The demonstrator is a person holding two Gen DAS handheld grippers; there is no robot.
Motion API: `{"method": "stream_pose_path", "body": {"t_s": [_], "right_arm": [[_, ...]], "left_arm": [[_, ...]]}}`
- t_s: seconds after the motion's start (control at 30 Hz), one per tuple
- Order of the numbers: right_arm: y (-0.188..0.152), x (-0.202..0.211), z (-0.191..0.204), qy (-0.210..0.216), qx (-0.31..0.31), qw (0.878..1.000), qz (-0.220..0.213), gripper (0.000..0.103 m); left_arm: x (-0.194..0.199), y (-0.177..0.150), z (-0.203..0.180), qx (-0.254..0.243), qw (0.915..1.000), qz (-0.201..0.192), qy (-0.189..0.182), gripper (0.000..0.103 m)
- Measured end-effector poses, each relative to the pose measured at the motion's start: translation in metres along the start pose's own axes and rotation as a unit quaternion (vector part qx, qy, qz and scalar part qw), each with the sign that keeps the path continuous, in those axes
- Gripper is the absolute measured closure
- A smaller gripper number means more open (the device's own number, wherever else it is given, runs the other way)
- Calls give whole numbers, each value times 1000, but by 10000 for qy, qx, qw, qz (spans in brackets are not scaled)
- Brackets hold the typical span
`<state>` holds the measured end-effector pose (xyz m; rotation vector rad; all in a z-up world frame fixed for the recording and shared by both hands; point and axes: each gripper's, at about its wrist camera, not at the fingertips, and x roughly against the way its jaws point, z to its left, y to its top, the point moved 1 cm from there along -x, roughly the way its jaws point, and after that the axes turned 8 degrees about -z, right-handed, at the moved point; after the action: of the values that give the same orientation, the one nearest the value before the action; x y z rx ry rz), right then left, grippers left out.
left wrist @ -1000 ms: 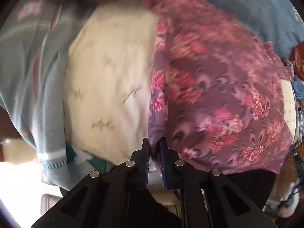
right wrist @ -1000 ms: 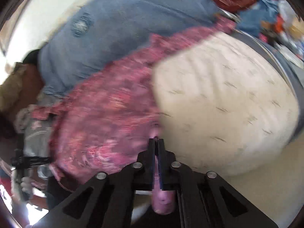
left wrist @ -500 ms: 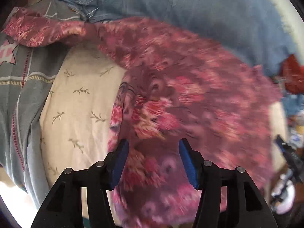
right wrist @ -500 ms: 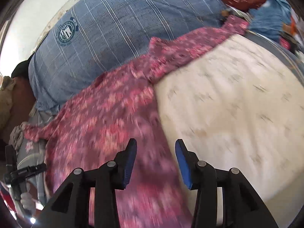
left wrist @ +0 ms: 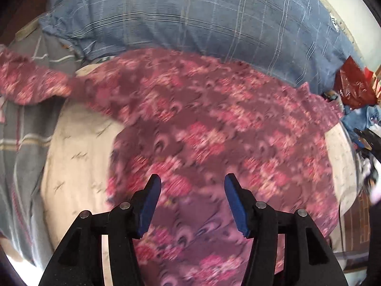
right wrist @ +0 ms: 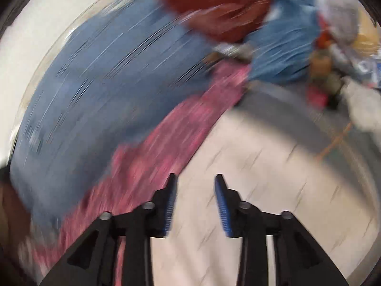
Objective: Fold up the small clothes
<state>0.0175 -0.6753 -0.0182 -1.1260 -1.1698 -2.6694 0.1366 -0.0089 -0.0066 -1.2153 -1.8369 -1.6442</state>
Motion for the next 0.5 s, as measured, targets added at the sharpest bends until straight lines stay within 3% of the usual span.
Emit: {"method": "stream_pose_path", "body": {"t_s": [0.1,0.23,0.4,0.47,0.5], "right_arm": [[42,-38,-31,-343,-525,9980,-97,49],[62,-99,-54,-526,-1103,9925,1,49],[78,-150,-52,-424,-1288,9907,-72,49],[83,-161,-46,-504,-1156,9920,-46,61],[84,-164,-43,-595,-1037,9928,-12,84]], "left_arm": [[-20,10,-7,55,9999,63,-62,48],[-62,25,-19,116,9997,202,-125,48],[-103,50,-32,-34,9995,276,-159,48],[-115,58,-33,-93,9995,272,-140,48],[-121,62,-32,-94,9995,271,-124,48]]}}
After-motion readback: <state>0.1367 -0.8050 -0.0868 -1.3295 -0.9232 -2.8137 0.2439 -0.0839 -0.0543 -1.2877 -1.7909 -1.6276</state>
